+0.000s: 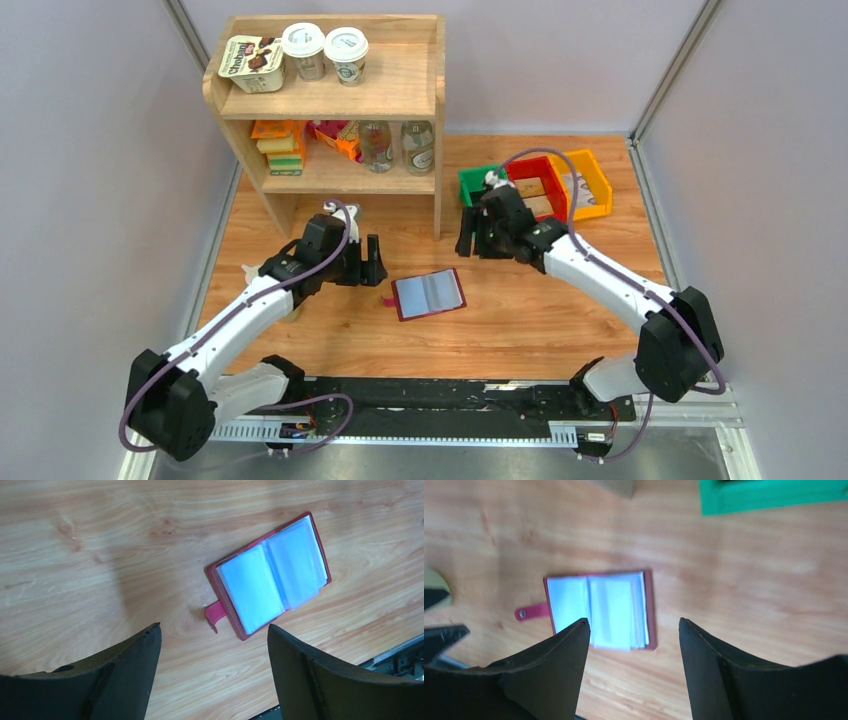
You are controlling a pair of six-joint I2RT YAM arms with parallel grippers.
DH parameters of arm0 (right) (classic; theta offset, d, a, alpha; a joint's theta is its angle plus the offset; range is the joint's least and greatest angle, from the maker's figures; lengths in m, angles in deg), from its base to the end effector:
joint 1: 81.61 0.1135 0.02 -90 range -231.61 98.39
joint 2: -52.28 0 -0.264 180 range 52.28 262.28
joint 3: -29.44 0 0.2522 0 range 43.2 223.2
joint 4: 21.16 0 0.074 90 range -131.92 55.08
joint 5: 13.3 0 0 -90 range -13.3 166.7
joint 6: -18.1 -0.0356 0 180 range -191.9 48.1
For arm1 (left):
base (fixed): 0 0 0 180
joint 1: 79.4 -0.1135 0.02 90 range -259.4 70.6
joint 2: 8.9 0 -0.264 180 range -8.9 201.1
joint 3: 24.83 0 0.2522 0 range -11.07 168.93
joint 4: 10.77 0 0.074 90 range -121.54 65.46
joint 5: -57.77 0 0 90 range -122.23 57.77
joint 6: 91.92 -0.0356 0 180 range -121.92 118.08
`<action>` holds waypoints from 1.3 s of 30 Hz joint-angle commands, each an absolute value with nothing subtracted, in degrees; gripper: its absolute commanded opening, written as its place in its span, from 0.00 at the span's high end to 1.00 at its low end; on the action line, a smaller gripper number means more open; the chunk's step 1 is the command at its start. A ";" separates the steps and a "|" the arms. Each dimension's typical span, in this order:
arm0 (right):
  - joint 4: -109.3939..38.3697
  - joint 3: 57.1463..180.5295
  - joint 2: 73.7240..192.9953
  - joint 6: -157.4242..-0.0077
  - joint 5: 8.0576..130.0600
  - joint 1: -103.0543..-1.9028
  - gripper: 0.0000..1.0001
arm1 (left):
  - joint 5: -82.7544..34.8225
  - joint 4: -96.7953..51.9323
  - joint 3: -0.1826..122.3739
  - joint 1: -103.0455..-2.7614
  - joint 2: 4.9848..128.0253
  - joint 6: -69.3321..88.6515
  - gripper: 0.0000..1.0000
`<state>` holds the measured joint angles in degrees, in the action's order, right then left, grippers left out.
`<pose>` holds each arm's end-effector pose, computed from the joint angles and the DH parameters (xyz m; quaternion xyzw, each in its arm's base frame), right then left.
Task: Take the credit cards out of the card holder
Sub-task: Place the credit card in the storage box, then remove the credit card from the card holder.
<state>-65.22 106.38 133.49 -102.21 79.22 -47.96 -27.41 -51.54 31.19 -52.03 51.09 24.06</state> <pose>0.2539 0.1671 0.2738 -0.0194 0.9342 0.1709 0.3125 0.1916 -0.1026 0.2476 0.0274 0.9219 -0.2073 0.3261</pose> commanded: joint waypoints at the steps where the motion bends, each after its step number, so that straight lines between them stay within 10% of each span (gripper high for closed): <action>1: -59.80 101.04 133.75 -108.11 80.04 -41.02 0.33 | -22.74 -47.04 30.41 -52.25 55.33 29.01 0.16; 39: -48.19 105.16 148.61 -110.84 65.72 -32.12 0.60 | -7.97 -28.14 20.83 -51.89 73.37 36.84 0.63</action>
<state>-56.63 101.81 149.60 -109.20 73.10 -32.77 -10.62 -30.88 22.23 -52.27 73.40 35.53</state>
